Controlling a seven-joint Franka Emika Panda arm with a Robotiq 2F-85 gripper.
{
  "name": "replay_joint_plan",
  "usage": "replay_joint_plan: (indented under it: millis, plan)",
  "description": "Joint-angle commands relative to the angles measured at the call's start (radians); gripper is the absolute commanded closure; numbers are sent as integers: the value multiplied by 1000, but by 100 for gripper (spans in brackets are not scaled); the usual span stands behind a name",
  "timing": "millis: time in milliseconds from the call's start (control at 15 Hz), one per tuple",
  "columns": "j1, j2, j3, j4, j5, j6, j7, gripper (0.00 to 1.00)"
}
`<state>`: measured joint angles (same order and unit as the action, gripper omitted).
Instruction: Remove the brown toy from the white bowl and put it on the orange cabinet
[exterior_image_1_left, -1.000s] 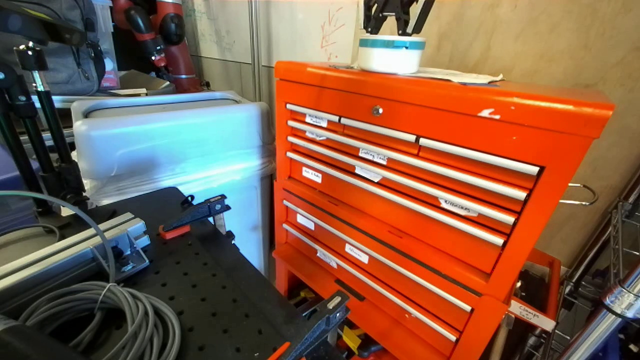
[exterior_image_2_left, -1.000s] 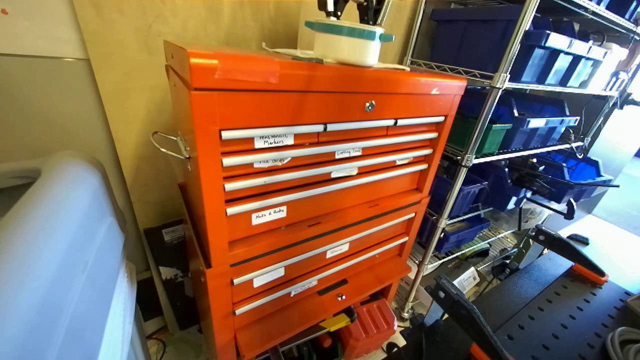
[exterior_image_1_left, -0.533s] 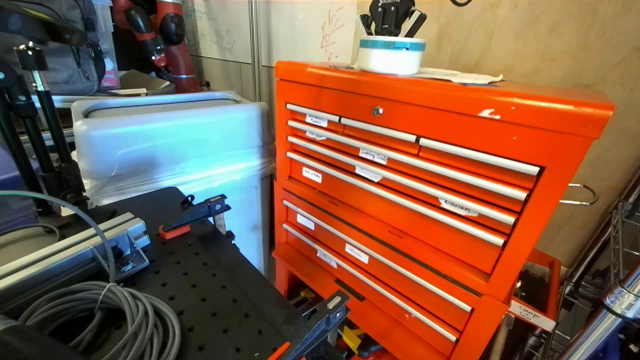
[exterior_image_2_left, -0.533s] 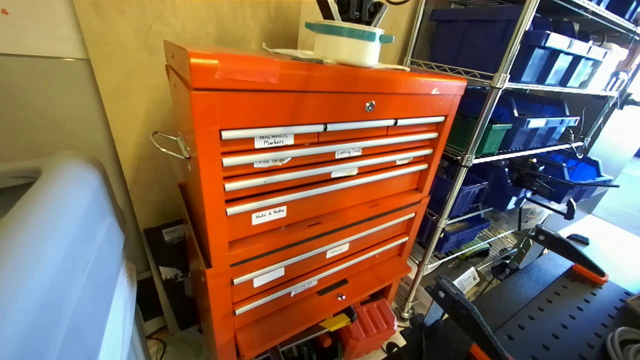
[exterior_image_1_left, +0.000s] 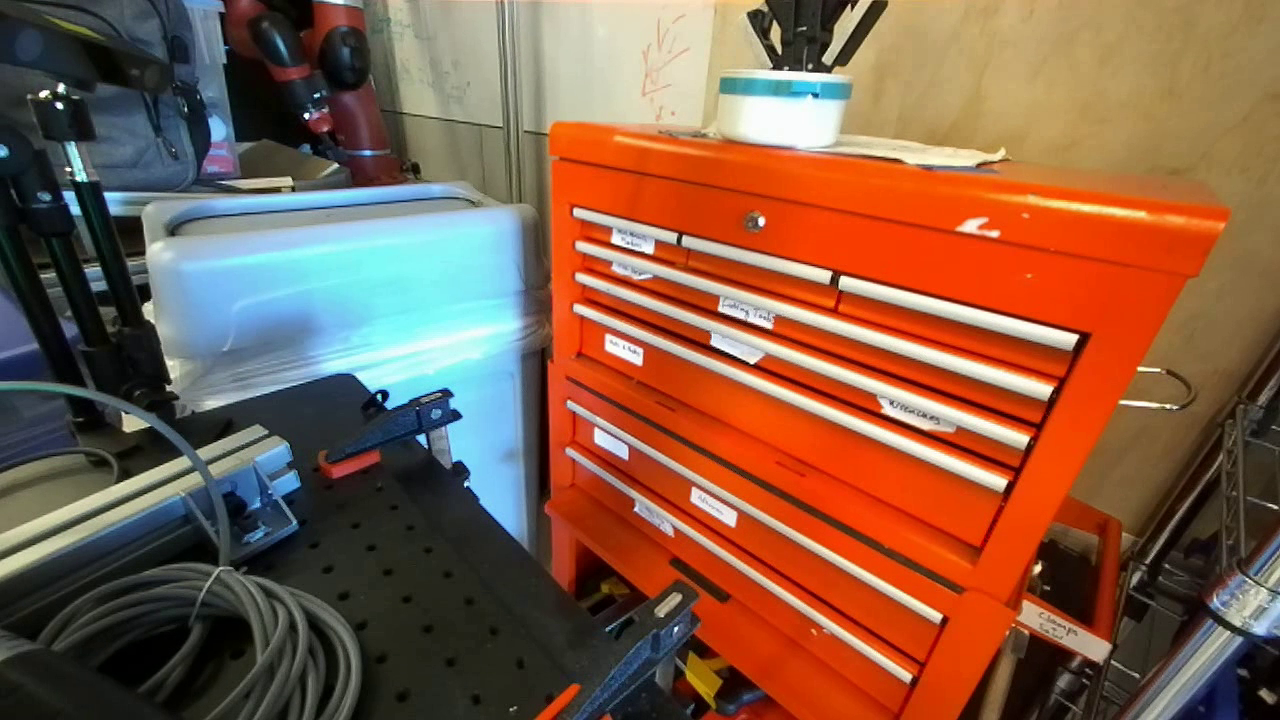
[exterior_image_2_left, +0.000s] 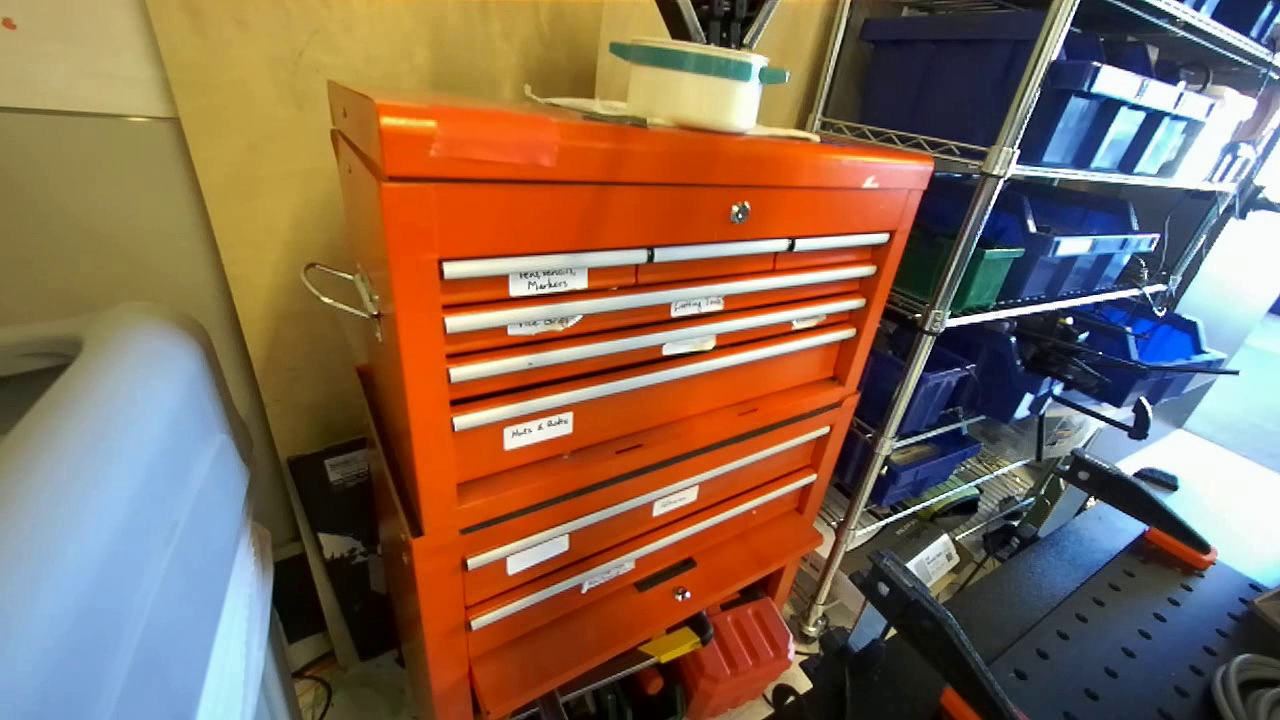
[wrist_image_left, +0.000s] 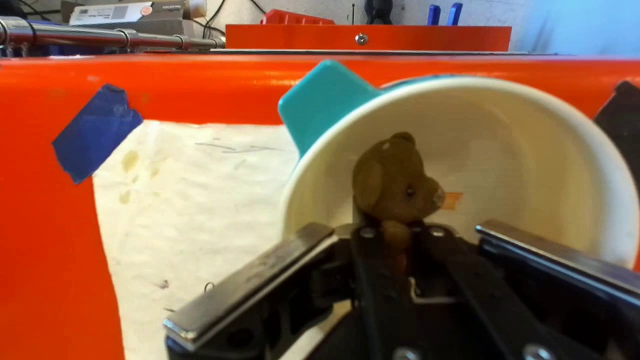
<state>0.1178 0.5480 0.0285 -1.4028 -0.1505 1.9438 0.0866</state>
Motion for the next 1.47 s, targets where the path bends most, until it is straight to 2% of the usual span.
replay_joint_plan:
  millis: [0,400,800,1000,1133,1400]
  plan:
    - [-24,-8,5,83,54,-48,-17,97]
    - [-103,-38,-6,149,153,-55,-44,97]
    - [-157,-25,-91,106,66,23,-35,97]
    - [-160,0,-128,51,2,116,-8,97]
    - [-157,21,-141,20,-22,166,8,97]
    - [-157,72,-131,9,-7,168,1,97]
